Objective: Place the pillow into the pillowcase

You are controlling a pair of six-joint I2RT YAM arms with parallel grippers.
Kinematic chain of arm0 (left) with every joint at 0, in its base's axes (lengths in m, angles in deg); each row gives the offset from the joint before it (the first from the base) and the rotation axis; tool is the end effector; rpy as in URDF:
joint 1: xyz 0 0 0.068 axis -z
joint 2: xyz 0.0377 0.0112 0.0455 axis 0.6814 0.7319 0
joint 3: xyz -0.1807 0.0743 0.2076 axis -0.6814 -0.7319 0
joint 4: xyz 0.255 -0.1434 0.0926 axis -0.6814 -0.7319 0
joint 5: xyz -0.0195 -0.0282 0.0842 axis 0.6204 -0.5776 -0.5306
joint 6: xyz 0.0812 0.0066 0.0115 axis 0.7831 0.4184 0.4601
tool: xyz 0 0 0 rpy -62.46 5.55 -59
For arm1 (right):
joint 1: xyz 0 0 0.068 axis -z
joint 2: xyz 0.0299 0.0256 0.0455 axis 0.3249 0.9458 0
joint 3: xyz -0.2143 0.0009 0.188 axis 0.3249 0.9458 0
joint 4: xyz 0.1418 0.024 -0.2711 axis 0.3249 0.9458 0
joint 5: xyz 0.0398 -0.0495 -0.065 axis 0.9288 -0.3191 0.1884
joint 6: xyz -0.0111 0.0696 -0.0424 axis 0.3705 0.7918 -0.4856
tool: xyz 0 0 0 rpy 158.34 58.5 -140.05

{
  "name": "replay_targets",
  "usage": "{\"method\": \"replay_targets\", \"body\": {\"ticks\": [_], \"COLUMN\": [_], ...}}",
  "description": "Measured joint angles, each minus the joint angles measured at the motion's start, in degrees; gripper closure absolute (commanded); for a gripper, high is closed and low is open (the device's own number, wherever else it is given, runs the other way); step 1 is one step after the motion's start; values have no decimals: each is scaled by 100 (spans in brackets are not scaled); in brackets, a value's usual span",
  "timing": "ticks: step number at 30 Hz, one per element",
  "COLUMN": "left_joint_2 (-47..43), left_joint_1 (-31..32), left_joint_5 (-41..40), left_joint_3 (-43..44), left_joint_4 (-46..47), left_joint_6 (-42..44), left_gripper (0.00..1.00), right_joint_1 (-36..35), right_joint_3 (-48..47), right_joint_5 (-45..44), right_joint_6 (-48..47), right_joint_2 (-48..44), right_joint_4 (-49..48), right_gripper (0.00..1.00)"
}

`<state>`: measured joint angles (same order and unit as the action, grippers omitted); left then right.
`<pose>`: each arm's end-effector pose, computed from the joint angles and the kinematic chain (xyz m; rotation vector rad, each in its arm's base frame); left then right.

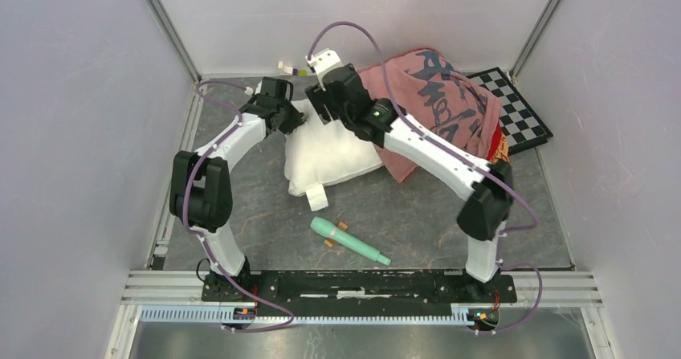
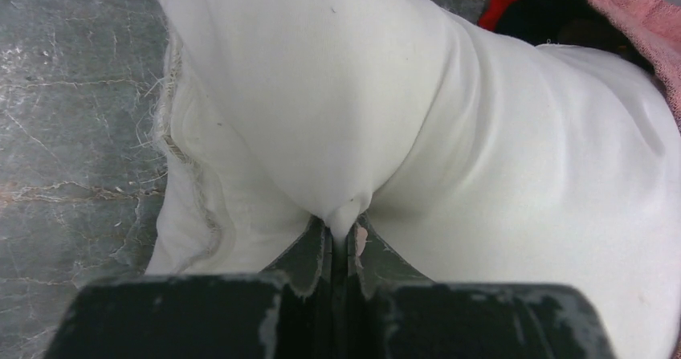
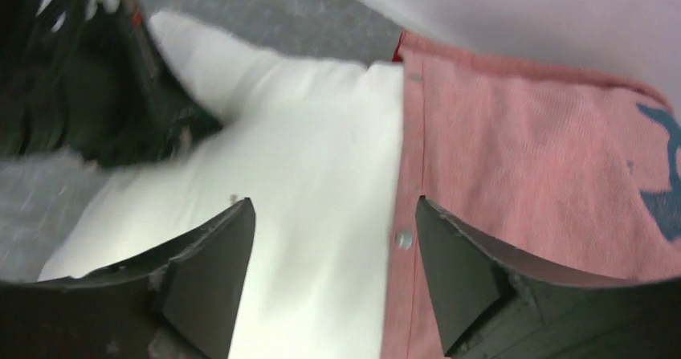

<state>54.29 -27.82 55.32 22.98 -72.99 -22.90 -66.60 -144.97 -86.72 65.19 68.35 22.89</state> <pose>0.4575 -0.1214 0.2092 -0.8148 2.3052 -0.5193 0.3856 0.3758 0.3724 -0.5160 1.8976 0.0843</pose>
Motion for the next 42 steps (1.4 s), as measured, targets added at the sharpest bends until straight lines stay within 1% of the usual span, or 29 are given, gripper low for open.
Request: {"method": "replay_targets", "body": {"ticks": [3,4,5,6,7,10,12,14,19,21,22,24,25,26,28,29,30,31,33,36,38,40,42], "left_joint_2": [4,4,2,4,4,4,2,4,4,4,4,4,2,-7,-79,-175,-278,-422,-868,-1729,-2330,-2734,-2903], "left_joint_1": [-2,-2,-2,-2,-2,0,0,0,0,0,0,0,0,0,0,2,4,7,22,92,186,328,542], "left_joint_5": [7,9,9,2,-11,-31,-48,-59,-63,-63,-66,-79,-98,-120,-181,-247,-284,-334,-431,-568,-675,-782,-918], "left_joint_3": [68,90,107,125,149,203,208,223,278,339,387,487,529,560,595,595,595,590,470,46,-348,-732,-1106], "left_joint_4": [-39,-68,-92,-122,-157,-240,-251,-275,-337,-426,-496,-623,-671,-721,-855,-975,-1056,-1161,-1272,-1368,-1436,-1508,-1596], "left_joint_6": [17,31,57,87,125,240,291,330,476,553,612,737,811,901,1097,1204,1322,1429,1624,1871,1991,2059,2103], "left_gripper": [97,97,97,97,97,96,95,92,81,74,67,51,41,32,12,5,1,0,0,0,0,0,0], "right_joint_1": [-138,-181,-186,-184,-166,-129,-94,-79,39,116,155,219,247,258,295,306,310,315,334,356,367,374,378], "right_joint_3": [1064,1683,2063,2695,3112,4586,5281,5838,6570,6662,6679,6679,6682,6686,6693,6693,6690,6690,6684,6614,6509,6395,6321], "right_joint_5": [-37,-66,-116,-179,-256,-483,-581,-627,-647,-684,-708,-763,-837,-868,-955,-1003,-1056,-1121,-1220,-1379,-1460,-1497,-1510], "right_joint_6": [103,181,234,315,387,651,785,890,962,990,1001,1034,1043,1049,1051,1051,1049,1047,1032,1021,1034,1073,1104], "right_joint_2": [-922,-1408,-1729,-2205,-2524,-3442,-3683,-3674,-3438,-3281,-3178,-2955,-2813,-2726,-2531,-2457,-2402,-2361,-2319,-2312,-2312,-2321,-2376], "right_joint_4": [-15,-142,-118,-267,-273,-555,-662,-807,-1281,-1519,-1639,-1858,-1980,-2061,-2236,-2306,-2365,-2415,-2476,-2479,-2444,-2389,-2284], "right_gripper": [18,17,17,16,15,9,5,2,2,2,2,2,3,5,7,10,13,18,32,64,79,91,100]}}
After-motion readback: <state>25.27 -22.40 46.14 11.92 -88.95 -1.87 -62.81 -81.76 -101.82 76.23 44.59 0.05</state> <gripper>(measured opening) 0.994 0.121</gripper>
